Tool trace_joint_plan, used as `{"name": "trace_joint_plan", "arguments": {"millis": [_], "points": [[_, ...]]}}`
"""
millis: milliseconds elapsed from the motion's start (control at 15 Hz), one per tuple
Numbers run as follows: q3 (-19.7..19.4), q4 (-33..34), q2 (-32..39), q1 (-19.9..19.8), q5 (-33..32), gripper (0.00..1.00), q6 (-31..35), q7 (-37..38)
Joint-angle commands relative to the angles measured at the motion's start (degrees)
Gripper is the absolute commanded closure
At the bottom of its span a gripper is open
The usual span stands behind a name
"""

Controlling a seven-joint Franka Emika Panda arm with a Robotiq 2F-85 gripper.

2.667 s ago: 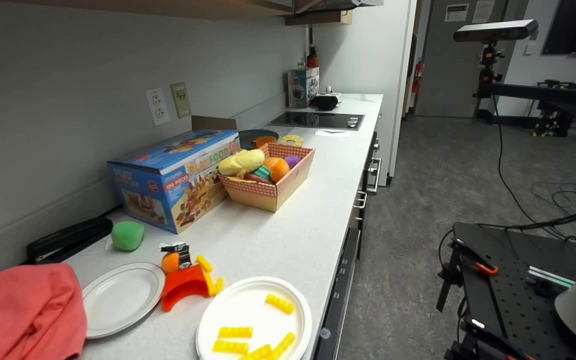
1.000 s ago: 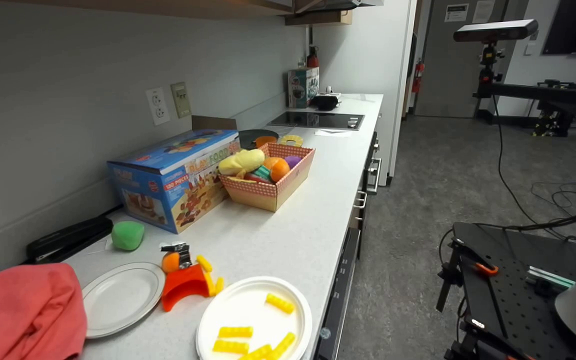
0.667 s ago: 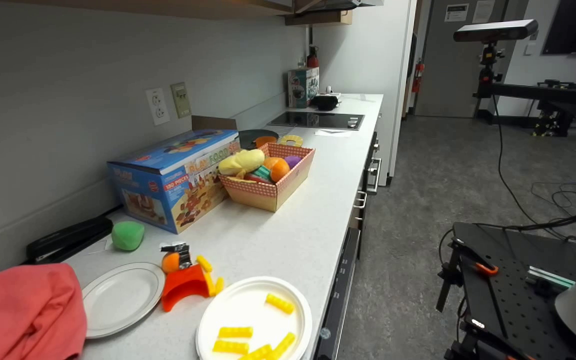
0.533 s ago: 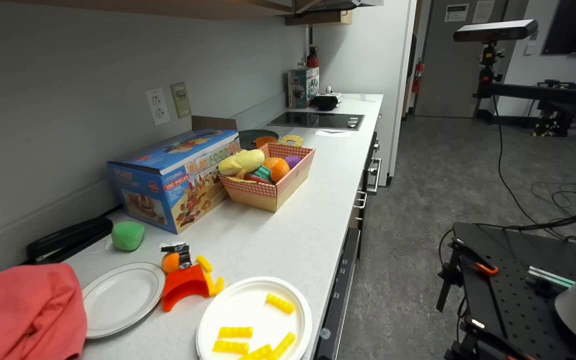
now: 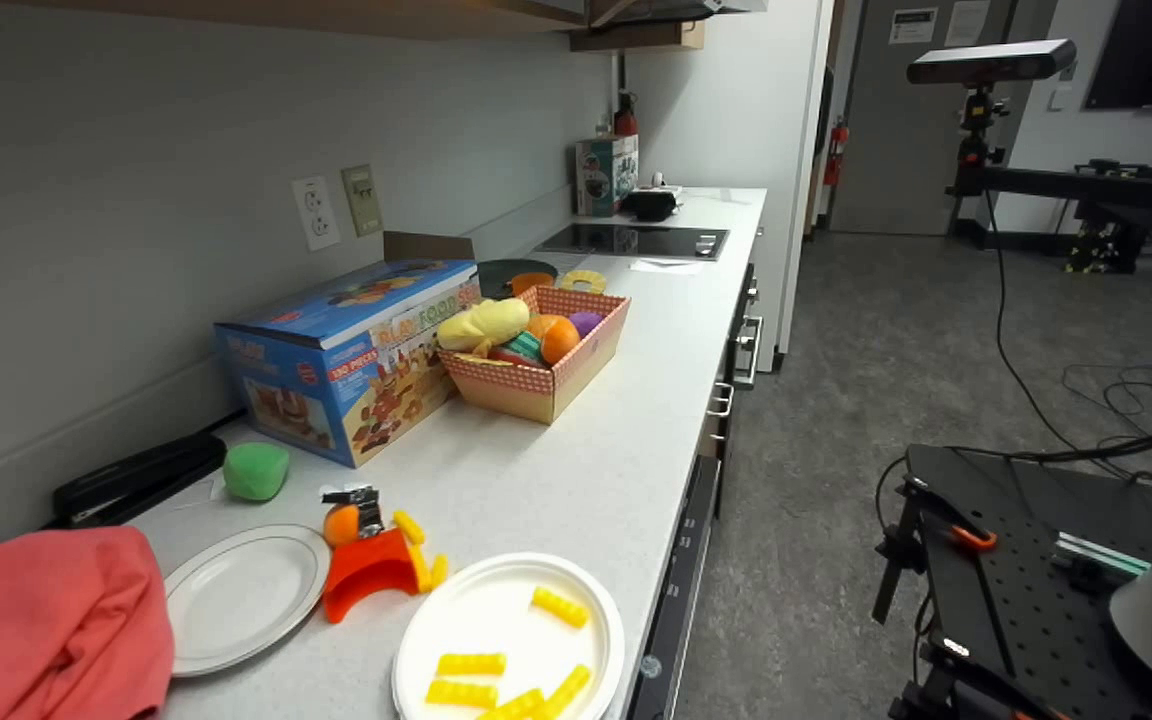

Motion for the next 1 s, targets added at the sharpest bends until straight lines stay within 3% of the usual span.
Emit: {"name": "trace_joint_plan", "arguments": {"millis": [0, 333, 933], "points": [[1.11, 3.88, 1.69, 0.02, -2.78, 0.00, -1.29, 2.37], [1.10, 5.81, 1.90, 0.13, -0.69, 0.00, -6.83, 2.60], [1.42, 8.83, 2.57, -0.41, -6.00, 0.00, -11.00, 4.13]]}}
